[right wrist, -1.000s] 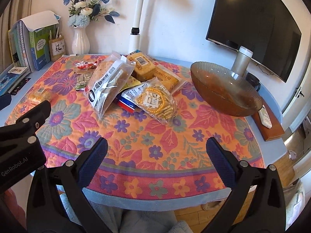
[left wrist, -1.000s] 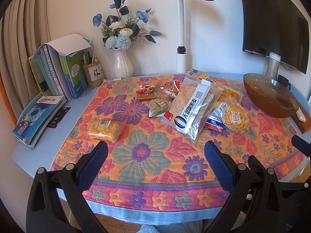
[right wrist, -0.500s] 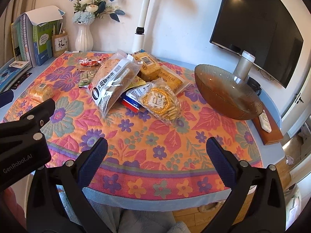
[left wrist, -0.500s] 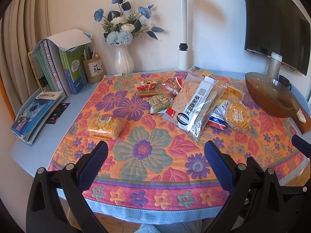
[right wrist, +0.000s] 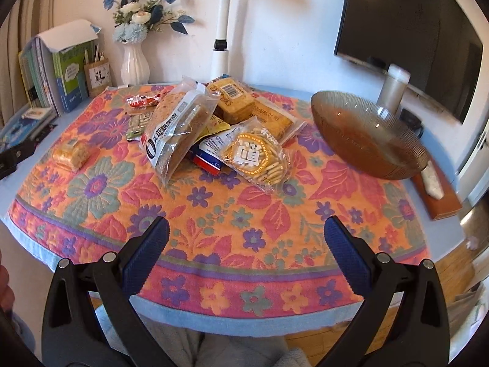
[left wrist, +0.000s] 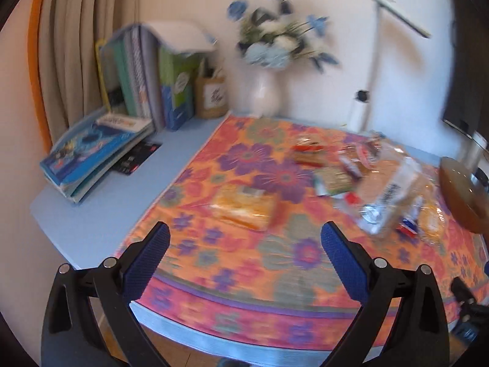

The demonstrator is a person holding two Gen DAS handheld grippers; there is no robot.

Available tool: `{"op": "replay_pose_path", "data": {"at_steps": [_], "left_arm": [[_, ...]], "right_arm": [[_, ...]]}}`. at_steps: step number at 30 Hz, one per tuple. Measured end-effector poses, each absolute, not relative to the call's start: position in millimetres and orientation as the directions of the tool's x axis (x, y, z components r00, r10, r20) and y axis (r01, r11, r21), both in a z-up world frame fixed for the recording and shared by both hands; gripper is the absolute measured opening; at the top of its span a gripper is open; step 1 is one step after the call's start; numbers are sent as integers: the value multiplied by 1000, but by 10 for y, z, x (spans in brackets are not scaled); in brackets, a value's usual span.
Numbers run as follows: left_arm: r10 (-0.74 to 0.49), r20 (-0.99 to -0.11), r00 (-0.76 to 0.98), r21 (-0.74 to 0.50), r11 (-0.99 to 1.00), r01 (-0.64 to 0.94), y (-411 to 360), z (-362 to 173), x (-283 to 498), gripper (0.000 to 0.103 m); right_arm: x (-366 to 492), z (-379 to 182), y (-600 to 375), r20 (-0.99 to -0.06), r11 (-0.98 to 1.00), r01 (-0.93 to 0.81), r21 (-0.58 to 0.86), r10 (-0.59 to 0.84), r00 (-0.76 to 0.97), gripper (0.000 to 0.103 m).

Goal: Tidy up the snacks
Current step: 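Grasp the cake square pack with the left tool while the right tool grasps the cookie bag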

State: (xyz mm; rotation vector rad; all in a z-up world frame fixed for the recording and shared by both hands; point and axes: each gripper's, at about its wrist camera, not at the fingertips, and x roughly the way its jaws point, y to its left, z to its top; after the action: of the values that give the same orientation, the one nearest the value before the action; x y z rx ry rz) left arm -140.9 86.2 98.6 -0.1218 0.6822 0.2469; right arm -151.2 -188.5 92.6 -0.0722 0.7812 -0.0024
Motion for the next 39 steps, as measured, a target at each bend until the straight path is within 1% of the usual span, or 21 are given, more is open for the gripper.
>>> {"op": "replay_pose_path", "data": {"at_steps": [1, 2, 4, 5, 7, 10, 11, 14, 15, 17, 19, 22, 24, 27, 30, 33, 35, 36, 37, 38, 39], "left_arm": [[172, -651, 740, -42, 964, -261, 973, 972, -1367, 98], [123, -673, 729, -71, 971, -229, 1073, 952, -1299, 98], [-40, -727, 686, -173, 977, -126, 1235, 875, -1138, 98], [-177, -748, 639, -280, 958, -61, 1359, 806, -1007, 98], [-281, -765, 580, -367, 929, -34, 1488, 691, -835, 98], [-227, -804, 550, -300, 953, -45, 1484, 585, -594, 98], [-201, -819, 538, -265, 963, -43, 1432, 543, -506, 98], [-192, -834, 518, -245, 969, -36, 1345, 417, -275, 98], [-181, -838, 514, -233, 972, -37, 1353, 395, -229, 98], [-82, -847, 526, -120, 992, -38, 1246, 335, -141, 98], [-9, -847, 531, -31, 999, -31, 1144, 283, -91, 98], [69, -839, 540, 77, 997, -9, 1039, 244, -66, 98], [90, -837, 540, 110, 994, 4, 1025, 234, -82, 98], [92, -848, 523, 116, 993, 14, 1136, 207, -165, 98], [115, -858, 501, 122, 992, -19, 1359, 175, -262, 98], [115, -868, 483, 93, 993, -68, 1602, 171, -299, 98], [36, -881, 472, 1, 997, -74, 1721, 189, -310, 98], [-79, -881, 466, -120, 991, -59, 1782, 210, -291, 98], [-146, -874, 464, -194, 979, -56, 1799, 214, -278, 98], [-236, -854, 464, -299, 952, -67, 1843, 223, -223, 98], [-269, -843, 466, -343, 936, -80, 1852, 223, -199, 98]], "right_arm": [[-1450, 906, -1904, -715, 999, -34, -42, -6, 699, 100], [-1388, 889, -1911, -726, 999, -42, -29, 7, 688, 100], [-1293, 878, -1918, -733, 999, -45, -27, 10, 680, 100], [-1249, 887, -1928, -730, 999, -44, -27, 11, 684, 100], [-1177, 903, -1976, -728, 999, -50, -5, 30, 685, 100], [-1040, 909, -2125, -727, 999, -35, 22, 40, 686, 100], [-994, 904, -2169, -727, 999, -30, 18, 33, 685, 99], [-815, 866, -2277, -744, 998, -64, 9, 49, 666, 94], [-781, 858, -2297, -751, 997, -71, 10, 54, 658, 91], [-677, 840, -2377, -767, 995, -90, 34, 84, 636, 87], [-584, 812, -2447, -773, 995, -96, 29, 83, 629, 87], [-422, 681, -2450, -810, 979, -199, 28, 140, 570, 87], [-331, 601, -2390, -828, 966, -259, -14, 134, 544, 89], [-181, 494, -2285, -844, 932, -345, -112, 94, 528, 91], [-81, 480, -2261, -847, 917, -383, -113, 113, 520, 93], [6, 448, -2222, -850, 902, -419, -105, 137, 508, 93], [87, 407, -2217, -859, 900, -430, -73, 162, 486, 93], [124, 385, -2217, -863, 900, -433, -51, 179, 473, 92], [144, 360, -2202, -865, 899, -437, -32, 193, 462, 91], [147, 347, -2196, -865, 898, -439, -25, 201, 460, 90], [137, 348, -2187, -864, 897, -442, -14, 211, 457, 82]]}}
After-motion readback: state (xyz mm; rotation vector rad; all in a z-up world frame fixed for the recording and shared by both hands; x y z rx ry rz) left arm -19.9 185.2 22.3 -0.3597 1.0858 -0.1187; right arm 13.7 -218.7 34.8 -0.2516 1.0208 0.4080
